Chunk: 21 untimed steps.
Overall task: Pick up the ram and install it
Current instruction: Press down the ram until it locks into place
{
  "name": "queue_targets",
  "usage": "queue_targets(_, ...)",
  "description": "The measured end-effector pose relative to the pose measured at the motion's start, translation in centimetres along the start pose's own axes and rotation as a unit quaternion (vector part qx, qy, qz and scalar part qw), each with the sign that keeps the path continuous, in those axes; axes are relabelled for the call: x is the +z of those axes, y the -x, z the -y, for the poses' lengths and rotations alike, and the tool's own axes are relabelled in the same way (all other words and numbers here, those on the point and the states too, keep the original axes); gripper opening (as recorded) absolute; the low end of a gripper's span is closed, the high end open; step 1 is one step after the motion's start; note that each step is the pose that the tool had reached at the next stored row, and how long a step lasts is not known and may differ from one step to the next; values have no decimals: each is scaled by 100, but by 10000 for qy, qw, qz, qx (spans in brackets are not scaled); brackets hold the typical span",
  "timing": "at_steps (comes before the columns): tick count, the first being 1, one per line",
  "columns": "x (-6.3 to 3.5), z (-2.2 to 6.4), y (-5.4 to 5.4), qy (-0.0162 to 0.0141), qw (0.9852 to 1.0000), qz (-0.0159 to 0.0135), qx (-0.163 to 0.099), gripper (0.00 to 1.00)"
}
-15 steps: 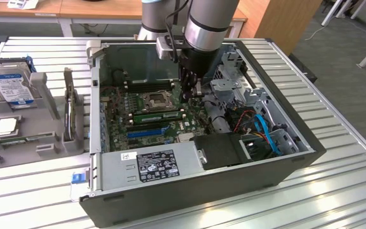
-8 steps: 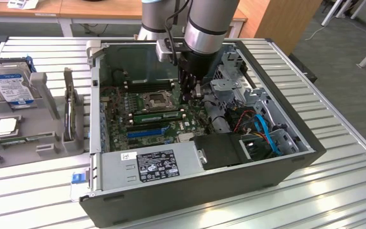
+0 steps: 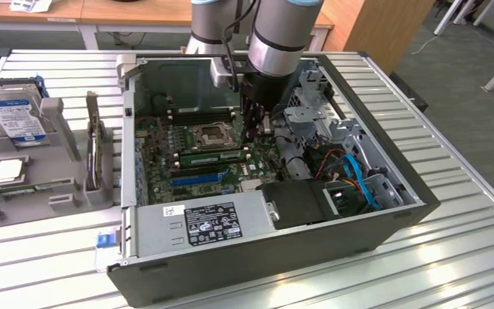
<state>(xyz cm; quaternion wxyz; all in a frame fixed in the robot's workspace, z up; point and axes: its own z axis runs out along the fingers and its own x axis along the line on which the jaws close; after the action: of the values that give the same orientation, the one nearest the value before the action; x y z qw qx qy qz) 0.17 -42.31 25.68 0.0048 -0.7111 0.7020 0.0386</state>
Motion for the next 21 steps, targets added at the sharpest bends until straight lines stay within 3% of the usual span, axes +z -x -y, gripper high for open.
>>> queue_targets(21, 158, 7, -10, 0, 10000, 0, 0, 10)
